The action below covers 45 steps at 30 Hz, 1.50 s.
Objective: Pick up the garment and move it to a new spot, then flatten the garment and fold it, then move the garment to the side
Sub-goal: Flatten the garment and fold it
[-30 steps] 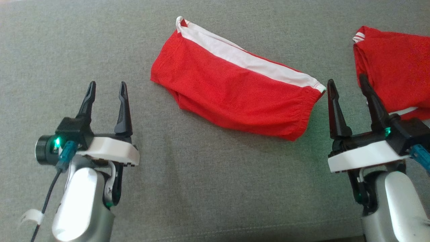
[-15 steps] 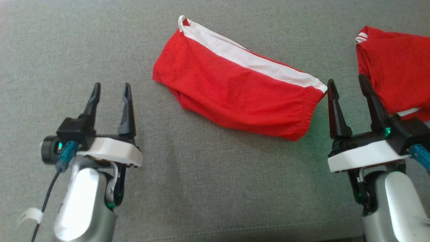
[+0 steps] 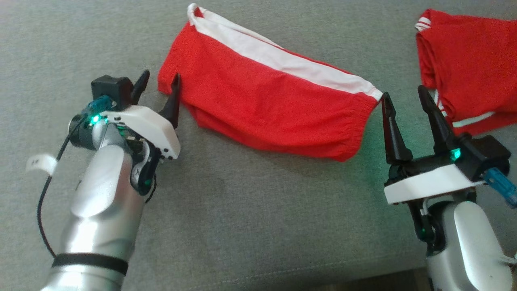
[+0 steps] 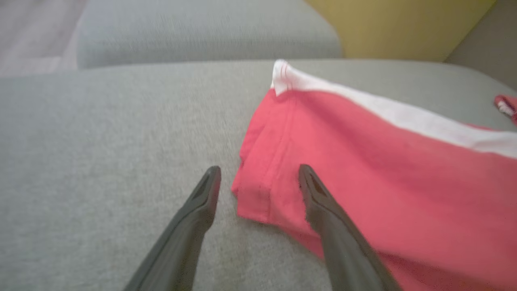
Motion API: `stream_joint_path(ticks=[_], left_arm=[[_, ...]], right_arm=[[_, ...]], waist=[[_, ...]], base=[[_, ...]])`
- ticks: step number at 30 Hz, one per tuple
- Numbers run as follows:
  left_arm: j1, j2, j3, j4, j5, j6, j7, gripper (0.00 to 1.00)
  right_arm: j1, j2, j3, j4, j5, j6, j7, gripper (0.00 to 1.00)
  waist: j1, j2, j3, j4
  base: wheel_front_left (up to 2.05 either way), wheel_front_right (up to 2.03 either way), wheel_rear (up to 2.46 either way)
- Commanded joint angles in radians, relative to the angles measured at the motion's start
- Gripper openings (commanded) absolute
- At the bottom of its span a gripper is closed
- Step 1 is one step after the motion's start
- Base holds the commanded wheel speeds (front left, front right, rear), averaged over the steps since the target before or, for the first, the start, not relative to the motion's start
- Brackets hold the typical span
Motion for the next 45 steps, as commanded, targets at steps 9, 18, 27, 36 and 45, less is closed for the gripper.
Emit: stream_joint_path(ticks=[9,18,27,36,45], left_arm=[[-0.149,0.029,0.001,0.252,-0.031,-0.034,0.081,0.13],[-0.151,0.023,-0.025,0.308,-0.038,-0.041,-0.011,0.00],[0.010,0.013,0.011,0.234,-0.093,-0.024,-0.117,0.00],[0.306,0.011,0.046,-0.054,-0.148,0.045,-0.099,0.00],[0.475,0.024,0.057,-0.290,-0.150,0.131,-0.041,1.00]], right_arm=[[-0.026,0.004,0.028,-0.003,0.040,0.007,-0.022,1.00],[-0.023,0.004,0.029,0.009,0.055,0.007,-0.027,1.00],[0.015,0.004,0.008,0.011,0.043,0.007,-0.017,1.00],[0.064,0.004,0.008,0.006,0.031,0.007,0.018,1.00],[0.087,0.004,0.011,-0.005,0.030,0.007,0.035,1.00]], waist=[[-0.0001,0.0000,0.008,-0.041],[-0.0001,0.0000,-0.011,-0.030],[-0.0001,0.0000,-0.064,0.015],[-0.0001,0.0000,-0.131,0.051],[-0.0001,0.0000,-0.162,0.051]], base=[[0.00,0.00,0.00],[0.00,0.00,0.00],[0.00,0.00,0.00],[0.00,0.00,0.00],[0.00,0.00,0.00]])
